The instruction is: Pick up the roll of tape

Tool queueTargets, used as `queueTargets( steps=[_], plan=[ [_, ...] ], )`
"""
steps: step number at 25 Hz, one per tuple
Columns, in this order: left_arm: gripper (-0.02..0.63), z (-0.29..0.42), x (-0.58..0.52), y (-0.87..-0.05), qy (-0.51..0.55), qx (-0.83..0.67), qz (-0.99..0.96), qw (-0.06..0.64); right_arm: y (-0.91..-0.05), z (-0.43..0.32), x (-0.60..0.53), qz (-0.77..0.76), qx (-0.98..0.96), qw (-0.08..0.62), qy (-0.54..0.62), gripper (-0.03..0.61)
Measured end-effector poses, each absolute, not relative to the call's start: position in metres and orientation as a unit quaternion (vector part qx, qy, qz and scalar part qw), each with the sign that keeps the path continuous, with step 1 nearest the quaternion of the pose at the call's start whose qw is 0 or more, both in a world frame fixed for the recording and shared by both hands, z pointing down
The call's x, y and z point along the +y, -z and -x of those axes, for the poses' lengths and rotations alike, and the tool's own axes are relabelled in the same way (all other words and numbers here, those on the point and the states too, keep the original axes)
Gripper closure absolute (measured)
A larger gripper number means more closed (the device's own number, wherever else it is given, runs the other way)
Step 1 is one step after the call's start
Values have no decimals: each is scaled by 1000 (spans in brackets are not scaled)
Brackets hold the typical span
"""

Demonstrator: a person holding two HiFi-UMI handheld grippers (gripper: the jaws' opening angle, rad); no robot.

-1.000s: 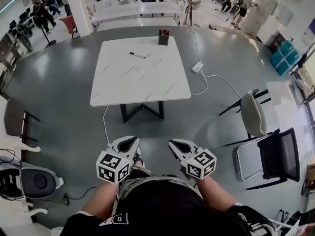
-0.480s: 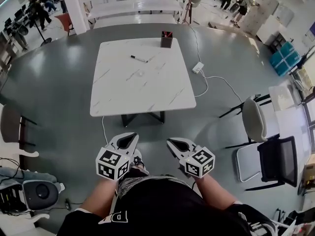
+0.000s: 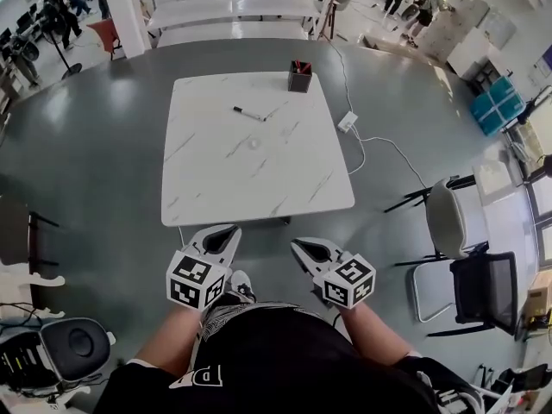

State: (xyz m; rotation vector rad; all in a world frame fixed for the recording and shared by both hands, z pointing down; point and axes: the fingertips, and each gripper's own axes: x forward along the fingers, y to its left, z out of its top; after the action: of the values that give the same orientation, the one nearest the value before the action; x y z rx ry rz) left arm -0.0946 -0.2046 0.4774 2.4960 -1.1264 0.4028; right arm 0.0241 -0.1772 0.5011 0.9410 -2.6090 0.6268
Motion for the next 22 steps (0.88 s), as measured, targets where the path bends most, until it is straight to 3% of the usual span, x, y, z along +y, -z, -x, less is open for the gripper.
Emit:
queueTargets(
  steps=[22],
  plan=[
    [595, 138, -301, -498, -149, -354, -904, 190, -510, 19, -261, -370, -887, 177, -213, 575]
  ],
)
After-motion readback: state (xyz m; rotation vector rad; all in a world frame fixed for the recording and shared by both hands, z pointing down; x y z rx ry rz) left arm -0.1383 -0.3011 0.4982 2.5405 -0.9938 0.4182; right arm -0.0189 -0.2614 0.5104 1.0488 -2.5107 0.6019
